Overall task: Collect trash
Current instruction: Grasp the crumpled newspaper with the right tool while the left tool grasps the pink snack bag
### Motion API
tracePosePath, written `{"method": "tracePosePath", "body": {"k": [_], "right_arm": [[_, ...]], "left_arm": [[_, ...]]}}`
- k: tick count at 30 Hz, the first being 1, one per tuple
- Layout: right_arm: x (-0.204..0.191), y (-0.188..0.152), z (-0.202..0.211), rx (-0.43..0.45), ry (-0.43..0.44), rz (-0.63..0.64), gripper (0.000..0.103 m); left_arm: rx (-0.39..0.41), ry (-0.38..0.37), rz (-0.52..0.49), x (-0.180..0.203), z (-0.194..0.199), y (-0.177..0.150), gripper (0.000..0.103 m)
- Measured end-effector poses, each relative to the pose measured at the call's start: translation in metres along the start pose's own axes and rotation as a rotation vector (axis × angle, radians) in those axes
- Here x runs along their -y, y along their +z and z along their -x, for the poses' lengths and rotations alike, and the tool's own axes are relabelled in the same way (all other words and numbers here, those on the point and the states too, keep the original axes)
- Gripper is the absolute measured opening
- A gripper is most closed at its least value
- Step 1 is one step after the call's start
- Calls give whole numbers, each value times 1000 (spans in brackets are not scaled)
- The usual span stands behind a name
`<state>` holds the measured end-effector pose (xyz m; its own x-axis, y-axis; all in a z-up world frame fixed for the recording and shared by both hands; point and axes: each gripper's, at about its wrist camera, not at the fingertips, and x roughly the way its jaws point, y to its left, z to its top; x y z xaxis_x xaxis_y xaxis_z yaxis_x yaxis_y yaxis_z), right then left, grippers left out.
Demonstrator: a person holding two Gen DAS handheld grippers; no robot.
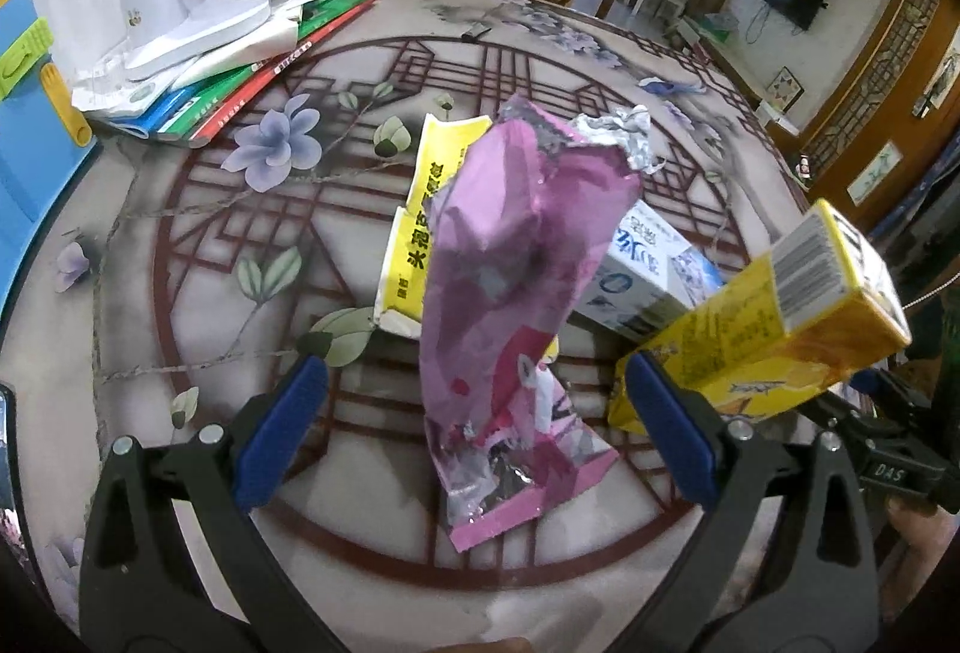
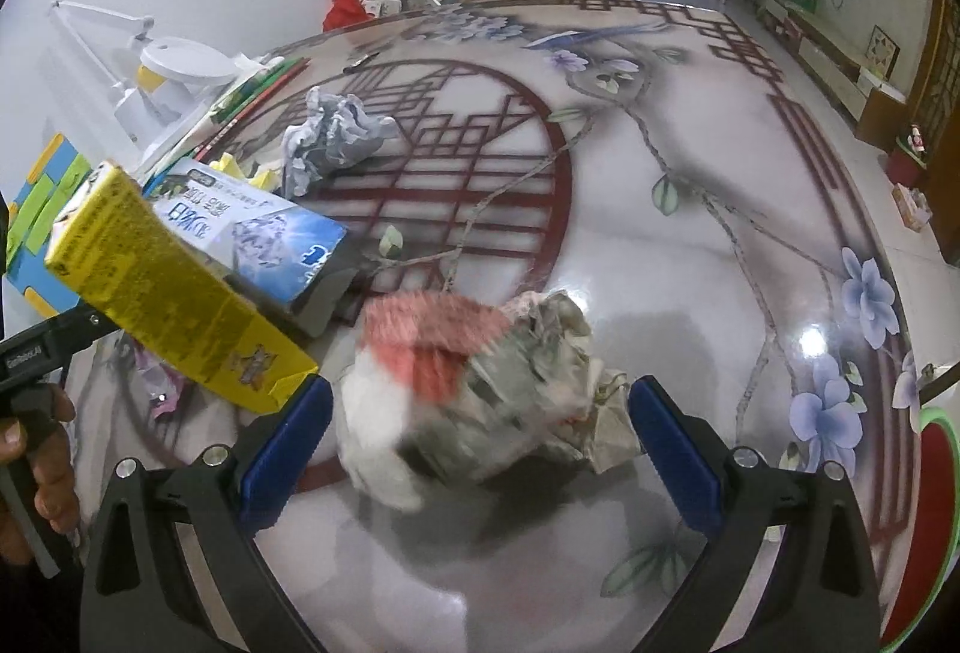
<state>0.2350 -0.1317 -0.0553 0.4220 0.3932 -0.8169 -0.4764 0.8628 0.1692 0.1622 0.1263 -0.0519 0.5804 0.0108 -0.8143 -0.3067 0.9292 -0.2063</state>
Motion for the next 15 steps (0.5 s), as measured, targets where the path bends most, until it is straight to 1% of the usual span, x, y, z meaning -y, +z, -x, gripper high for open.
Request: {"method": "tracePosePath", "body": {"k": [1, 2, 3, 4, 5, 6, 7, 8, 9, 10, 12, 14, 15], "right_arm": [[0, 0, -1, 1, -1, 2, 95], [0, 0, -3, 2, -1, 6, 95], [0, 0, -4, 2, 0, 8, 90], [0, 0, -5, 1, -1, 9, 87], [1, 0, -6, -1, -5, 11, 80], [1, -1, -6, -2, -9, 13, 72], [1, -1, -7, -3, -11, 16, 69], [1, -2, -6, -3, -13, 20, 65], [1, -2, -6, -2, -11, 23, 62], [1, -3, -5, -2, -5, 24, 60], [1, -4, -3, -1, -1, 23, 56], [1, -5, -2, -2, 1, 21, 55], [2, -5, -2, -2, 3, 18, 55]], "left_arm": [[-2, 1, 0, 0, -2, -1, 96], [-1, 0, 0, 1, -3, -1, 91], [-3, 1, 1, 1, -4, -1, 87], [-8, 4, 3, 0, -6, -2, 79], [-9, 3, 5, 1, -6, -3, 70], [-13, 0, 4, 1, -6, -4, 64], [-17, 0, 0, 2, -6, -4, 56], [-18, 2, -4, 3, -6, -4, 51], [-19, 0, -6, 3, -5, -5, 48], [-22, -2, -5, 3, -5, -5, 41], [-26, -12, 6, 1, -5, -7, 37], [-26, -18, 17, -1, -4, -8, 33], [-24, -19, 17, -2, -2, -8, 33]]}}
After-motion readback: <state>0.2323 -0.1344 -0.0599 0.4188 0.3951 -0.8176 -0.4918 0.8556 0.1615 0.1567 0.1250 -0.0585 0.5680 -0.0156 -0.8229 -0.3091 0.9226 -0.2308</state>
